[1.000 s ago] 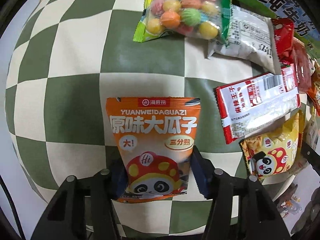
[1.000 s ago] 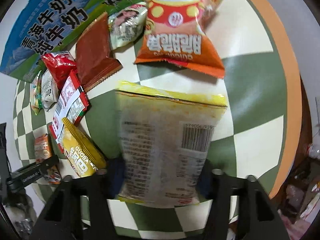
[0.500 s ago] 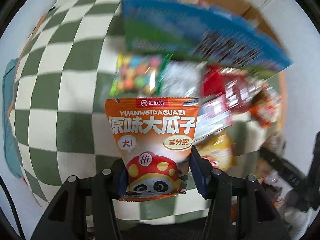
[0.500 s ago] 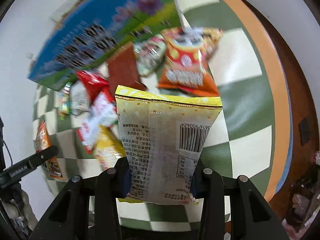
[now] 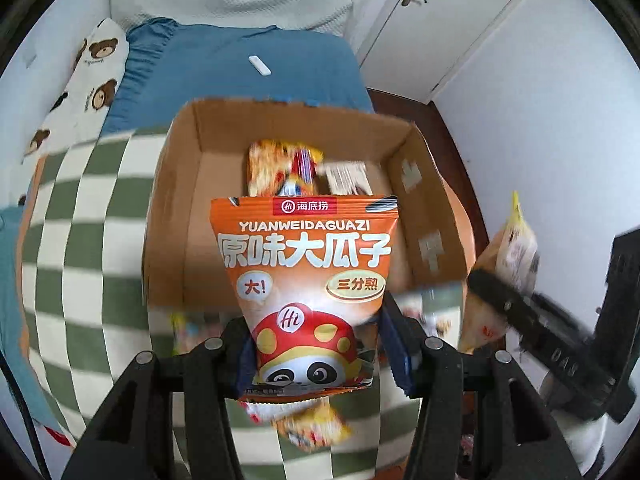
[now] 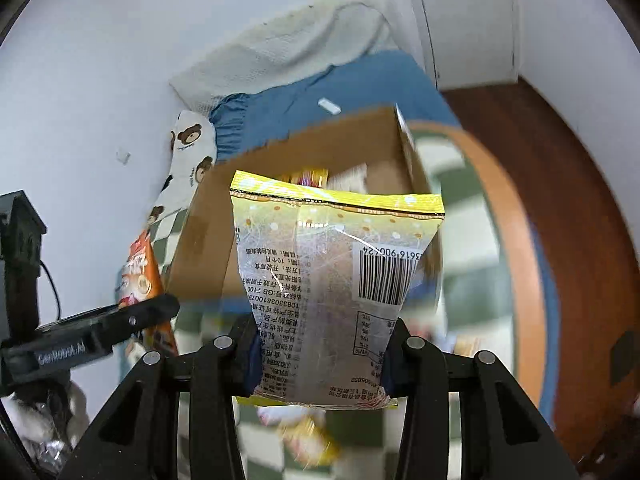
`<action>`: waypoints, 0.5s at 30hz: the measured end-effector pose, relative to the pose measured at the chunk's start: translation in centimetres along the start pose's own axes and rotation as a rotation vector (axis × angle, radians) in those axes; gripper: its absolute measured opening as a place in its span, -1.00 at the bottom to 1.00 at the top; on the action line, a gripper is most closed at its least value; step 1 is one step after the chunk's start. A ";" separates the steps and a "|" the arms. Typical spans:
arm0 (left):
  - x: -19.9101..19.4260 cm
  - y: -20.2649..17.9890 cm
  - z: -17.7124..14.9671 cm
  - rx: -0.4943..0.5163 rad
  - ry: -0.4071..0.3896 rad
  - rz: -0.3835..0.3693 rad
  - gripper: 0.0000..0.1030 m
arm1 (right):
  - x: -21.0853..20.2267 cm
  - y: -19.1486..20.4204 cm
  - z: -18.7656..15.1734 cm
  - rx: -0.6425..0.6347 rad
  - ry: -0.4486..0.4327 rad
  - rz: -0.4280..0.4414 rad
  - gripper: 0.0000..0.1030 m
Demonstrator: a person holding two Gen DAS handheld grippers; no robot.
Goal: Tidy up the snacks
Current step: 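Lift both bags into the cardboard box and release them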
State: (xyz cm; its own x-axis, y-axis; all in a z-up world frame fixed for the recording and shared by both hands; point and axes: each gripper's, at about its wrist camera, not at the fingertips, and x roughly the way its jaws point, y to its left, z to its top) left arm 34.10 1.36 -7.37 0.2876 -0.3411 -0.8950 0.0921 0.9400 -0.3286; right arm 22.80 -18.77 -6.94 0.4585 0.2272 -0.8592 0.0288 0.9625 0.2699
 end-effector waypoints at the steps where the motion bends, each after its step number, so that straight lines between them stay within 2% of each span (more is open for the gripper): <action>1: 0.6 0.2 1.2 0.004 0.003 0.017 -0.01 | 1.2 0.5 1.9 -0.025 0.006 -0.025 -0.12; 4: 2.9 1.2 4.9 0.003 0.025 0.065 -0.01 | 4.6 0.6 6.2 -0.058 0.053 -0.080 -0.12; 8: 6.5 3.3 8.7 -0.008 0.078 0.136 -0.01 | 9.5 0.6 10.3 -0.076 0.142 -0.117 -0.12; 14: 11.3 7.0 12.3 -0.056 0.176 0.200 0.01 | 15.4 -0.6 12.8 -0.103 0.271 -0.172 -0.10; 15: 12.1 7.7 12.7 -0.072 0.199 0.204 0.01 | 16.1 -1.1 13.0 -0.099 0.294 -0.180 0.03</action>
State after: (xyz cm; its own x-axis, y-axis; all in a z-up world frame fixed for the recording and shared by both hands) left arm 50.43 4.62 -16.87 0.0996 -0.1472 -0.9841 -0.0188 0.9885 -0.1498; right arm 41.70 -18.04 -15.45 0.1786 0.0721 -0.9813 -0.0066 0.9974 0.0721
